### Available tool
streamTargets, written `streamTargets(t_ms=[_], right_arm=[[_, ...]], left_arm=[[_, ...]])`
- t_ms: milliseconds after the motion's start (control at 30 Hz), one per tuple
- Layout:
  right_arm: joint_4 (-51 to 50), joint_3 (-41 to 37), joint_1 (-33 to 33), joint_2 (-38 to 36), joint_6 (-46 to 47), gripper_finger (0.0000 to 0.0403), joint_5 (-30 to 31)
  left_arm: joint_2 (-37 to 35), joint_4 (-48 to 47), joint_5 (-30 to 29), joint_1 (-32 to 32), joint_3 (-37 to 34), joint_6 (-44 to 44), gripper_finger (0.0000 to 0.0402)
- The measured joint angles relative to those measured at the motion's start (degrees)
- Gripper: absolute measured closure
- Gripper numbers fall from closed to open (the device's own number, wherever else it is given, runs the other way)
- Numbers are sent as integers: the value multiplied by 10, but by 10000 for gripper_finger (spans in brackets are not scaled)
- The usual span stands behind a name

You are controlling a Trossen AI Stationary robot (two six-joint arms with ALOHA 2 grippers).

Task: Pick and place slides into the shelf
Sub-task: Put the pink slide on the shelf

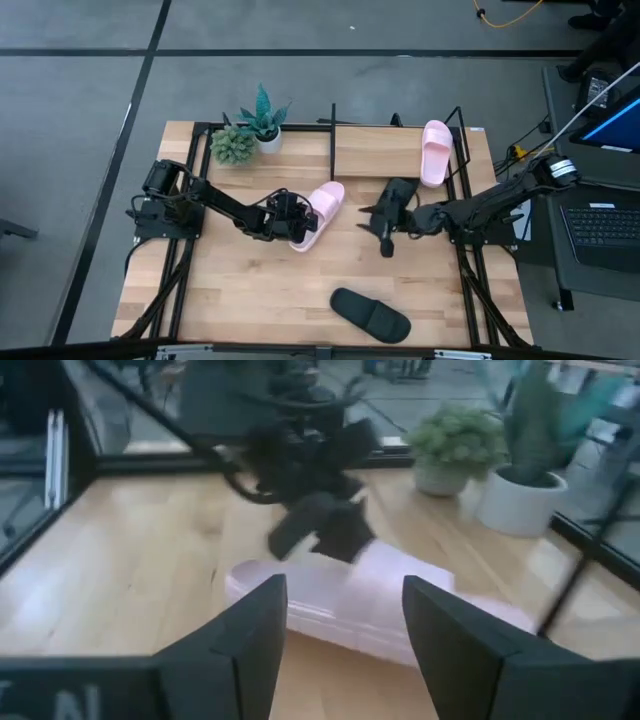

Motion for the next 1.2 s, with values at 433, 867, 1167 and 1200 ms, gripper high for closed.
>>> streamTargets(t_ms=[433,867,1167,1200], right_arm=[[-35,162,3,224,-38,202,109],[-65,264,6,347,-45,202,181],[-106,267,6,348,-30,202,228],[-106,267,5,348,-29,202,228]], left_arm=[[0,36,2,6,0,57,397],[0,48,10,12,0,89,399],[-1,61,18,11,1,89,399],[-1,63,18,11,1,89,399]])
